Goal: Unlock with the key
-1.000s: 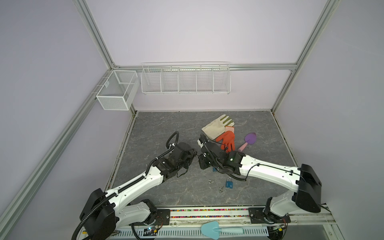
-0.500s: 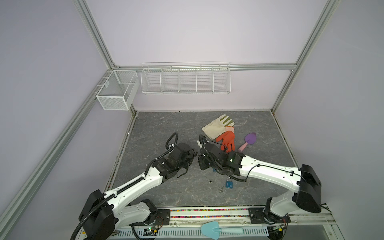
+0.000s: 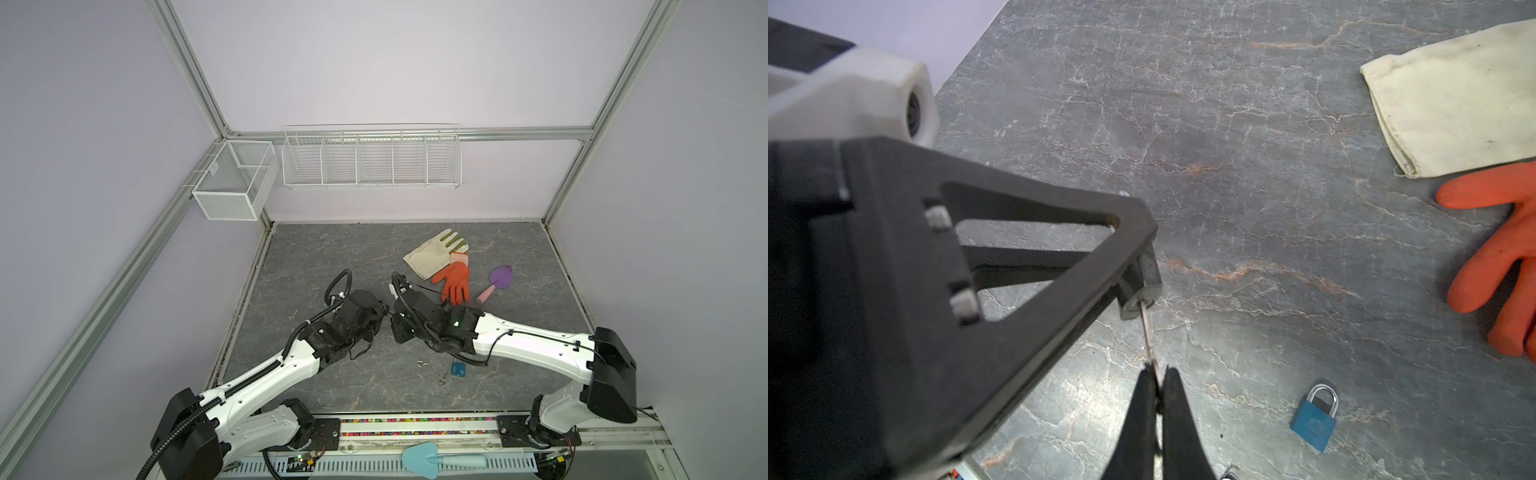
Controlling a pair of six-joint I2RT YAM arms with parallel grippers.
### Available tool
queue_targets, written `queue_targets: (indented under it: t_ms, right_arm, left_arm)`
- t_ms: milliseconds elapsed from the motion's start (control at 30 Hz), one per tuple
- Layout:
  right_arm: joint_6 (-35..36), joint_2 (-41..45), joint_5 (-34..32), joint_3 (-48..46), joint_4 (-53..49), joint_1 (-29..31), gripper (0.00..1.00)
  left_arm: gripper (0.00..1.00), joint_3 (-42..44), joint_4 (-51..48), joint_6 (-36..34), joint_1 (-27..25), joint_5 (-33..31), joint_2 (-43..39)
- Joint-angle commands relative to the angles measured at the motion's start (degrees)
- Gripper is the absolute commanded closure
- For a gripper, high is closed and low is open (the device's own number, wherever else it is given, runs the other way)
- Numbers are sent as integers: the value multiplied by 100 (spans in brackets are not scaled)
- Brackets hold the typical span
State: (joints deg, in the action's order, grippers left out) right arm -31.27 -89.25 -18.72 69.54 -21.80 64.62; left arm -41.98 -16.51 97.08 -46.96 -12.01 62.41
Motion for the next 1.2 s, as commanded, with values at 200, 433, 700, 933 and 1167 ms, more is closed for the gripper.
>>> queue_targets:
  t_ms: [200, 433, 700, 933, 1167]
  right_arm:
    - [31, -349, 98, 456, 36, 54, 94]
    - [238, -282, 17, 713, 299, 49, 94]
    - [390, -283, -26, 893, 345, 33, 94]
    - [449, -270, -98, 851, 163, 49, 94]
    - [261, -392, -369, 764, -168, 258, 94]
  left_arm:
    - [100, -129, -112, -222, -41, -274, -186]
    - [100, 55, -40, -297, -122, -148, -220]
    - [100, 227, 35, -220, -131, -100, -326]
    - [100, 352, 83, 2, -112, -197, -497]
    - [100, 420, 421, 344, -78, -378, -655]
